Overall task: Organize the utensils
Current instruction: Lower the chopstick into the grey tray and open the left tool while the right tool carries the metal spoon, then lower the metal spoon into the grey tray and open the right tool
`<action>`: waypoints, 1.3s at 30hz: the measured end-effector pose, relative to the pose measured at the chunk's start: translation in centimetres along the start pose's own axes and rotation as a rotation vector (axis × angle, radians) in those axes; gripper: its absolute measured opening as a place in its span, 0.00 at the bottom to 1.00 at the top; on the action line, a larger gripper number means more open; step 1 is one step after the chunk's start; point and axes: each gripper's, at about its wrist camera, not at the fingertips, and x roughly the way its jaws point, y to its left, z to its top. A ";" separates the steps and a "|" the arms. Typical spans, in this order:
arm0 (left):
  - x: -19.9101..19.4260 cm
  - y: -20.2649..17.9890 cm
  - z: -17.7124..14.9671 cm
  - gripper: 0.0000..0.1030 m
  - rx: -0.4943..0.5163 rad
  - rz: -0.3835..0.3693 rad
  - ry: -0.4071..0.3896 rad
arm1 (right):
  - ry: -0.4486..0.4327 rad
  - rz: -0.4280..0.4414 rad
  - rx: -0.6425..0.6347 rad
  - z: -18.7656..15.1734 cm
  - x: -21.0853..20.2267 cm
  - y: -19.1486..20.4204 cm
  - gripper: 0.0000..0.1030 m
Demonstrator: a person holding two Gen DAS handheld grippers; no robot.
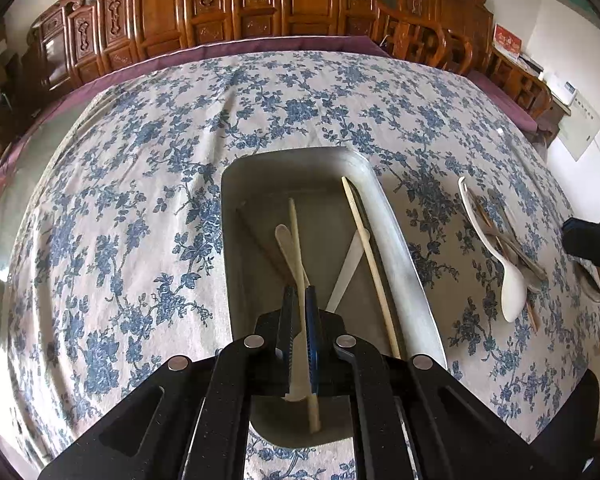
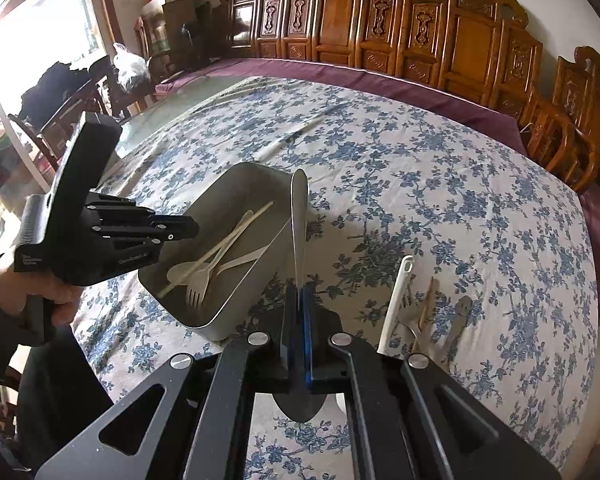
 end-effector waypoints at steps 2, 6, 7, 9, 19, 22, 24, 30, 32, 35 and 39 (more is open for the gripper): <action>-0.5 0.1 -0.1 0.05 0.002 -0.003 -0.009 | -0.001 0.003 0.001 0.1 0.1 0.3 0.04; -2.0 0.5 -0.4 0.13 -0.004 -0.005 -0.038 | 0.003 0.010 0.001 0.3 0.8 1.1 0.04; -2.4 0.7 -0.5 0.14 -0.006 -0.003 -0.046 | 0.004 0.013 0.000 0.3 1.0 1.4 0.04; -3.3 1.1 -0.9 0.17 -0.009 0.001 -0.064 | 0.006 0.019 -0.006 0.5 1.3 2.1 0.04; -6.6 3.5 -2.4 0.27 -0.029 0.025 -0.115 | 0.015 0.045 -0.038 1.9 3.2 5.9 0.04; -7.4 4.4 -2.7 0.27 -0.034 0.036 -0.126 | 0.018 0.048 -0.043 2.2 3.7 6.8 0.04; -7.8 5.0 -2.8 0.27 -0.041 0.040 -0.131 | 0.021 0.047 -0.045 2.5 4.1 7.3 0.04; -8.7 6.4 -3.3 0.35 -0.061 0.049 -0.152 | 0.032 0.042 -0.041 2.9 5.6 8.3 0.04; -9.0 6.8 -3.6 0.36 -0.068 0.048 -0.159 | 0.041 0.038 -0.038 2.9 6.3 8.5 0.04; -9.2 7.2 -3.8 0.42 -0.078 0.051 -0.166 | 0.062 0.036 -0.030 2.9 7.7 8.9 0.04; -9.2 7.8 -4.2 0.42 -0.086 0.054 -0.167 | 0.091 0.042 -0.006 2.9 9.7 9.2 0.04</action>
